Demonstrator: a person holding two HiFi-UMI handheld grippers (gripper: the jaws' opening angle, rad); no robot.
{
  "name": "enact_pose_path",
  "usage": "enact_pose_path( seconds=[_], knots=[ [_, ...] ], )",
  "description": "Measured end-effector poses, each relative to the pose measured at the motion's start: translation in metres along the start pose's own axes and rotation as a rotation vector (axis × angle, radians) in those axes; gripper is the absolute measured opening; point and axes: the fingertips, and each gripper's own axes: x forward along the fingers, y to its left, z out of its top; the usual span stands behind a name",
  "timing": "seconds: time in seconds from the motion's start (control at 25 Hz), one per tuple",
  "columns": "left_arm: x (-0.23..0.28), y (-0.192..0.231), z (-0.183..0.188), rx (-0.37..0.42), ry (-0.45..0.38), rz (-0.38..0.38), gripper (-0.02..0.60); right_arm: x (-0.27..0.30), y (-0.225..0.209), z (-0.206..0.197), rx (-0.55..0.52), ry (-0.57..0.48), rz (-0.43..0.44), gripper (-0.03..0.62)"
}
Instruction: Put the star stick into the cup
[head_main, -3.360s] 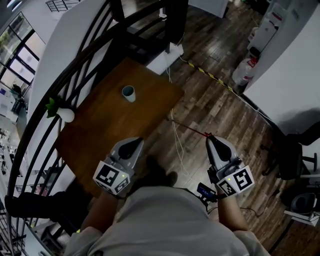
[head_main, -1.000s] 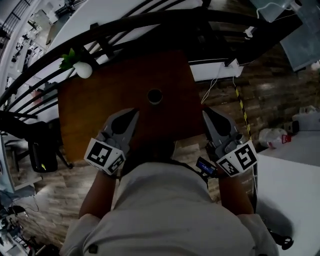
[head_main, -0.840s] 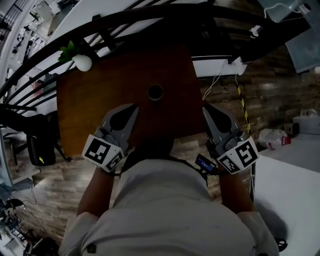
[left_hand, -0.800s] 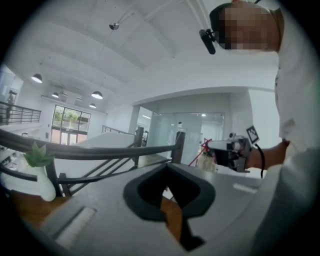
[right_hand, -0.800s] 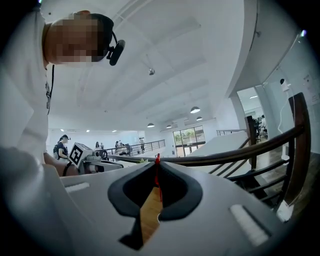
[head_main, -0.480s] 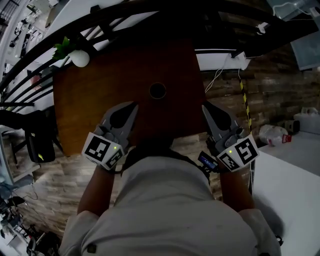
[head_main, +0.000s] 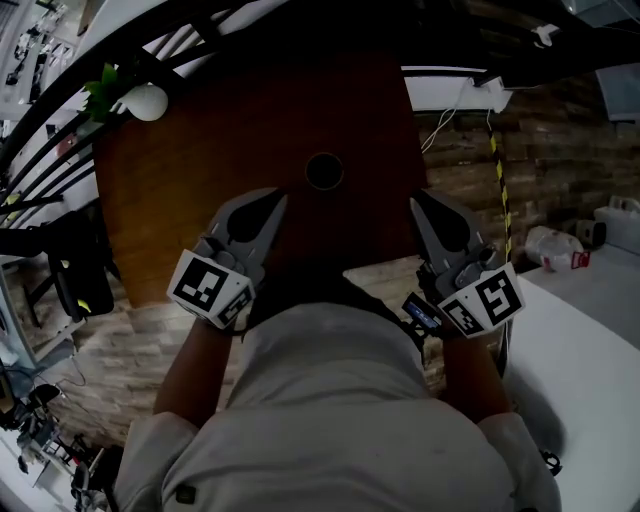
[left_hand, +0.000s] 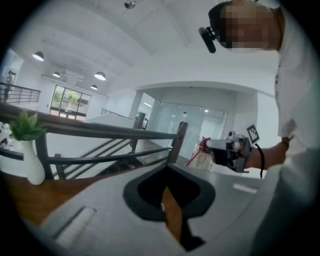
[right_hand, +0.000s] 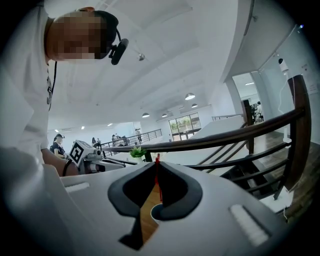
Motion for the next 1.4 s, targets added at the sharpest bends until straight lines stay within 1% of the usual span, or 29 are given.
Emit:
enact_pose_path(
  seconds=[0.36,0.72,1.0,1.12,1.4],
  knots=[
    [0.015,0.027,-0.034,-0.039,0.057,-0.021,0.003,0.029,-0.014,-0.04,0.049,0.054,-0.015,0.023],
    [0.034,0.039,-0.061,-0.073,0.081,-0.041,0.003,0.057,-0.025,-0.079,0.079,0.107,-0.005,0.023],
    [0.061,0.054,-0.09,-0.094,0.12,-0.051,0.003,0.073,-0.052,-0.112,0.101,0.16,0.005,0.023],
    [0.066,0.06,-0.098,-0.113,0.128,-0.053,0.003,0.079,-0.054,-0.121,0.112,0.174,0.008,0.023],
    [0.075,0.066,-0.112,-0.122,0.147,-0.07,0.003,0.089,-0.06,-0.142,0.133,0.197,0.016,0.023]
  ],
)
